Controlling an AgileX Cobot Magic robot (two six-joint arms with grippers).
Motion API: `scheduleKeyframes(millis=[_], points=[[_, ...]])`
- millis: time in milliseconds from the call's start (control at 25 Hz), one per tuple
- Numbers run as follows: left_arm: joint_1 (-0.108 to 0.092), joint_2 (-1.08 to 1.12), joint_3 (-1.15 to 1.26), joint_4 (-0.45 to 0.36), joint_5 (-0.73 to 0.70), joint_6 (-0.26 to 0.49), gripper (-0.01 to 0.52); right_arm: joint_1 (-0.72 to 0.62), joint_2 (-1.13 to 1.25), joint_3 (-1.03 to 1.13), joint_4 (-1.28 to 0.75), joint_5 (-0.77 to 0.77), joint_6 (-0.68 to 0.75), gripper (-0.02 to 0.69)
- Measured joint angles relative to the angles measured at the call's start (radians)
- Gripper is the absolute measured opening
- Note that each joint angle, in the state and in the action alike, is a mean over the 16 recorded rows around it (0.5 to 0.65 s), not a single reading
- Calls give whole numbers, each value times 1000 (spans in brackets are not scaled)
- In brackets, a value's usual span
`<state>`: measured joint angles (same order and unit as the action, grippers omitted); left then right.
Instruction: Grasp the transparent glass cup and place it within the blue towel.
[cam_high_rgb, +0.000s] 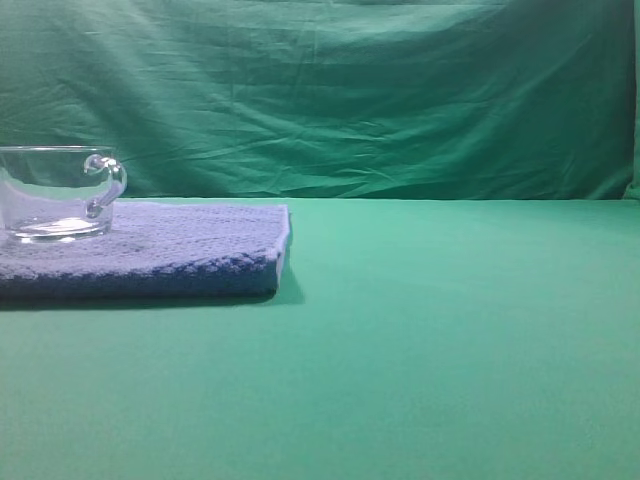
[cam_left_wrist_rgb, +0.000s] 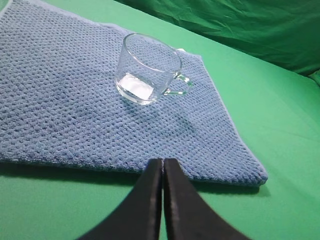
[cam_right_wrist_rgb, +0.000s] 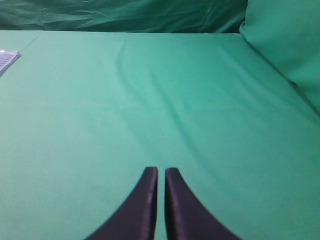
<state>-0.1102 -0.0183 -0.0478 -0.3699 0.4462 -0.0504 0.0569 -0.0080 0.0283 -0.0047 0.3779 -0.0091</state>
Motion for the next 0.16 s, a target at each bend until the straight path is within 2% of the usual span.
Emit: scheduleKeyframes(millis=[160], points=[[0, 0, 0, 0, 0, 0, 0, 0, 0, 0, 0, 0, 0, 26]])
